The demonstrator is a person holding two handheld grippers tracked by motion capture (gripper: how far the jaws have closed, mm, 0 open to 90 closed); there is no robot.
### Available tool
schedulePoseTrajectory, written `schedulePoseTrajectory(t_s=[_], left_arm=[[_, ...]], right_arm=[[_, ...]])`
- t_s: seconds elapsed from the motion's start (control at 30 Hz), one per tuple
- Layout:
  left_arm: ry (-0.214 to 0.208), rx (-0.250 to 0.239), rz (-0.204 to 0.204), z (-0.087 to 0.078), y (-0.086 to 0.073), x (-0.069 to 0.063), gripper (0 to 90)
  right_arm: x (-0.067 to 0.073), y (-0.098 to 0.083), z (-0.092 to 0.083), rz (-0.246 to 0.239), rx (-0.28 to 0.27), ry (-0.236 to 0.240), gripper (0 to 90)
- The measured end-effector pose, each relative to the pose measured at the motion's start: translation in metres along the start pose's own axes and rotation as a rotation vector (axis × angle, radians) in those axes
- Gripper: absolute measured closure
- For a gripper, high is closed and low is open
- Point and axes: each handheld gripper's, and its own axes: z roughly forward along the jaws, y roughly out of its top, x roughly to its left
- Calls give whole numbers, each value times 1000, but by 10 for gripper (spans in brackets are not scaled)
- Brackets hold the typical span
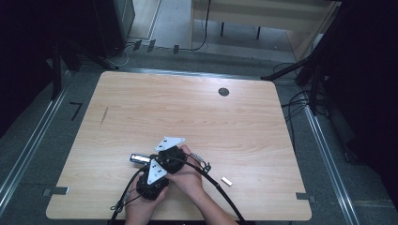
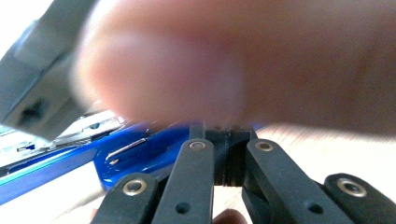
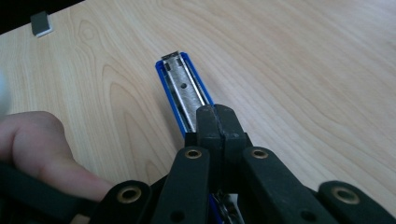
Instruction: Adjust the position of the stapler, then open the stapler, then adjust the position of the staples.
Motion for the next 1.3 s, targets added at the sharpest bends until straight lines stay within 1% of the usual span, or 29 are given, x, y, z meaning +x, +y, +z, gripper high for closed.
schedulePoseTrajectory(t_s=[0.17, 0.3, 0.4, 0.53, 0.57, 0.67, 0.73, 0.83, 0.87, 0.97, 1.07, 1.13, 1.2, 1.27, 1.3], left_arm=[[-3, 1, -1, 0, 0, 0, 900], [-4, -1, -1, 0, 0, 0, 900], [-3, 0, 0, 0, 0, 1, 900], [-3, -2, -9, 0, 0, 1, 900], [-2, -1, -7, 0, 0, 1, 900], [1, -2, -5, 0, 0, 1, 900], [1, -1, -4, 0, 0, 1, 900], [0, -1, -5, 0, 0, 1, 900], [1, 1, -4, 0, 0, 1, 900], [1, 1, -5, 0, 0, 1, 900], [1, 1, -1, 0, 0, 1, 900], [-2, 2, -5, 0, 0, 1, 900], [-1, 2, -4, 0, 0, 1, 900], [-1, 3, -5, -1, 0, 2, 900], [0, 3, -4, -1, 0, 2, 900]], right_arm=[[-11, -7, -20, 33, -49, -36, 900], [-18, -16, -44, 30, -95, -59, 900], [-22, -24, -61, 26, -112, -83, 900], [-28, -40, -90, 25, -130, -111, 900], [-29, -44, -95, 26, -132, -117, 900], [-33, -60, -116, 16, -135, -169, 900], [-37, -70, -127, 13, -133, -189, 900], [-45, -86, -145, 46, -136, -221, 900], [-48, -91, -152, 64, -136, -225, 900], [-58, -104, -168, 123, -144, -239, 859], [-65, -114, -181, 152, -128, -286, 858], [-70, -121, -190, 176, -118, -289, 829], [-75, -126, -197, 209, -114, -261, 747], [-79, -131, -201, 214, -105, -253, 693], [-80, -135, -203, 202, -96, -267, 683]])
